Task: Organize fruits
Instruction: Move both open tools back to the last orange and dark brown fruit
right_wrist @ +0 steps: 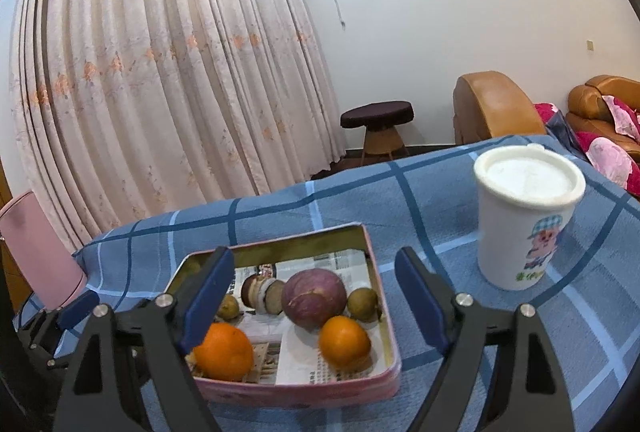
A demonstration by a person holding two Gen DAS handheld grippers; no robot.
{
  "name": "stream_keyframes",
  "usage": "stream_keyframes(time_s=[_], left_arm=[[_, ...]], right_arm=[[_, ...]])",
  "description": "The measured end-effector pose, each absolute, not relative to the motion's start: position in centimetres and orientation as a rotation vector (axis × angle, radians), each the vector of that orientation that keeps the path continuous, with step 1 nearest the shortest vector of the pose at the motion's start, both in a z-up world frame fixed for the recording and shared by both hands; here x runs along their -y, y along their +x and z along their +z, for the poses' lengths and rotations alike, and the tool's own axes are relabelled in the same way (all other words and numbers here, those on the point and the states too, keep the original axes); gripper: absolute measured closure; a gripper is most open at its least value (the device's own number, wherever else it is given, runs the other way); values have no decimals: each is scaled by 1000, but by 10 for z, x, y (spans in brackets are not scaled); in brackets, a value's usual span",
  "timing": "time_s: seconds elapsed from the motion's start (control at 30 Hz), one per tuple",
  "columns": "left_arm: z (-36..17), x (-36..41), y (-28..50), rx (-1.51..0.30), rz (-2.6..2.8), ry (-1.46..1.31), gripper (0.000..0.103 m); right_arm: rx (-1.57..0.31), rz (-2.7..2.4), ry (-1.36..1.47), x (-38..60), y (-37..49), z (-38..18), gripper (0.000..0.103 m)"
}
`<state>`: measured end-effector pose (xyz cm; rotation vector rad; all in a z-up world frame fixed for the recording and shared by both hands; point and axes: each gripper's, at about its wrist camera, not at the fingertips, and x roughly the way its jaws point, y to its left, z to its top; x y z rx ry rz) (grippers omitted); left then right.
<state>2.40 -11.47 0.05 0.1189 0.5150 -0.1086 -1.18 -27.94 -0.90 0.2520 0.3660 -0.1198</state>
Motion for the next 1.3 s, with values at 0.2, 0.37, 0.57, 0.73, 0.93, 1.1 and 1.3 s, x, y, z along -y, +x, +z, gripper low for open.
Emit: stream_keyframes(time_s=[0.2, 0.37, 0.57, 0.73, 0.93, 1.1, 1.3], left_arm=[[-1, 94, 21, -520, -92, 105, 24], [-2, 75, 20, -528, -78, 80, 24], [-4, 52, 22, -539, -60, 50, 24], [-4, 38, 22, -540, -50, 43, 24], [-5, 20, 23, -552, -42, 26, 24], [-7, 5, 25, -564, -34, 13, 24], [-8, -11, 28, -573, -21, -2, 24]], right_arm=[[-364, -133, 194, 261, -13, -11, 18], [-355, -140, 185, 249, -16, -11, 18], [-353, -129, 162, 225, -18, -10, 18], [-356, -104, 143, 203, -18, -10, 18], [-366, -75, 130, 176, -15, -11, 18], [-378, -53, 130, 158, -12, -12, 18], [-385, -30, 125, 135, -6, -13, 18]])
